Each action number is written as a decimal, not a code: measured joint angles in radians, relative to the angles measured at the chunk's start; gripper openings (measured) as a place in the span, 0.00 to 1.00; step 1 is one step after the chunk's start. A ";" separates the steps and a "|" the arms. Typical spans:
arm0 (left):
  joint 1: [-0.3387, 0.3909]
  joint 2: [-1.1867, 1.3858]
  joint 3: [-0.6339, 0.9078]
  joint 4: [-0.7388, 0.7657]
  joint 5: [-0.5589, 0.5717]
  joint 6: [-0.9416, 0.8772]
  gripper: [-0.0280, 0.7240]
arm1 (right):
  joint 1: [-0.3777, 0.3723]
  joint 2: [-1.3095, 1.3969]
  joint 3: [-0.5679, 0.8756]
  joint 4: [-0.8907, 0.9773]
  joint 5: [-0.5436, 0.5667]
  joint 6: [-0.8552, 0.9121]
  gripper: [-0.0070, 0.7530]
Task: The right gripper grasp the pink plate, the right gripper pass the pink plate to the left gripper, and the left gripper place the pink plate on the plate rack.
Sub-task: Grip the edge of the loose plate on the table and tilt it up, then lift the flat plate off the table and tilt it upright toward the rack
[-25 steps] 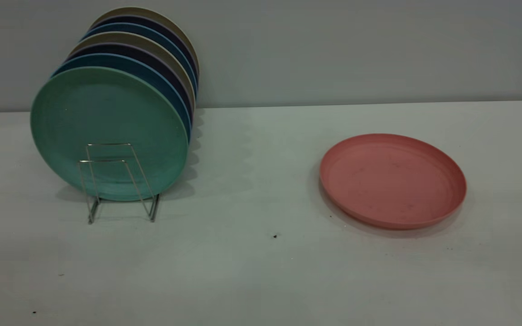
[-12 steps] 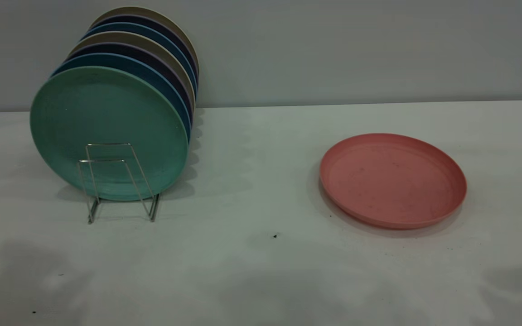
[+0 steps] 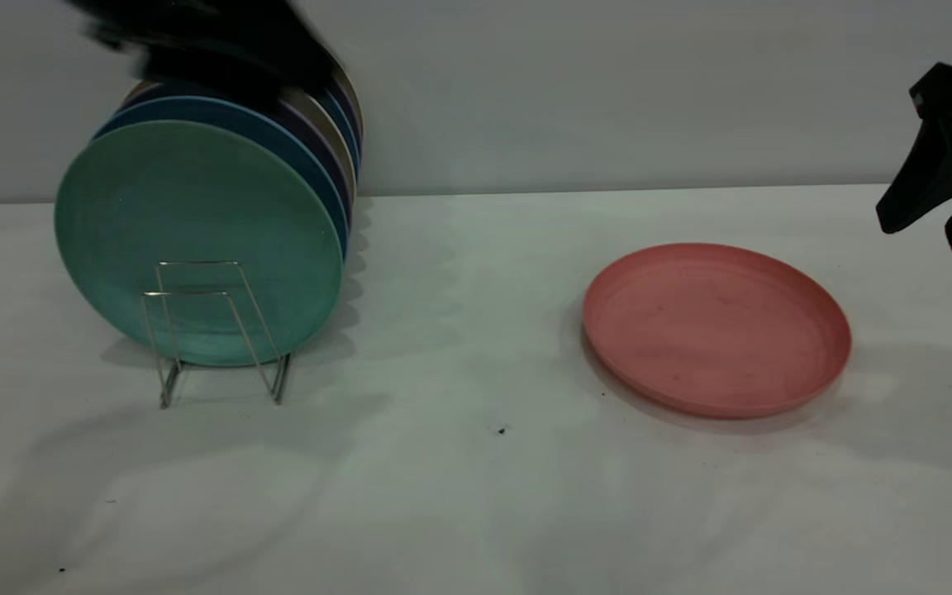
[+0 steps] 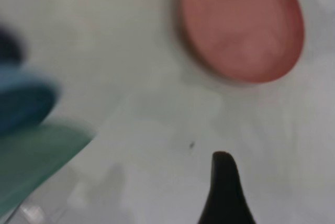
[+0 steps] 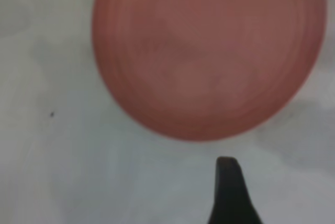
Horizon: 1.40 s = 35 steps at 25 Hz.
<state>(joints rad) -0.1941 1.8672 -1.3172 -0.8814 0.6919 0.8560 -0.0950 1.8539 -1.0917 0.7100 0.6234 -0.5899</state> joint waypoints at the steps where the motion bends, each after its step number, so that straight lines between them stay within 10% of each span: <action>1: -0.026 0.031 -0.025 -0.004 -0.002 0.001 0.78 | -0.023 0.047 -0.040 0.019 0.031 -0.021 0.68; 21: -0.180 0.254 -0.164 -0.013 -0.096 0.004 0.78 | -0.119 0.593 -0.354 0.360 0.118 -0.249 0.65; 25: -0.180 0.254 -0.165 -0.013 -0.100 0.005 0.78 | -0.104 0.612 -0.363 0.410 0.130 -0.299 0.51; 30: -0.180 0.254 -0.165 -0.028 -0.136 0.002 0.78 | -0.063 0.619 -0.363 0.442 0.163 -0.414 0.08; 35: -0.180 0.254 -0.165 -0.040 -0.134 -0.018 0.78 | -0.035 0.606 -0.364 0.579 0.290 -0.613 0.03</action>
<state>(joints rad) -0.3740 2.1211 -1.4822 -0.9219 0.5576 0.8379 -0.1302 2.4599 -1.4557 1.2886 0.9133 -1.2029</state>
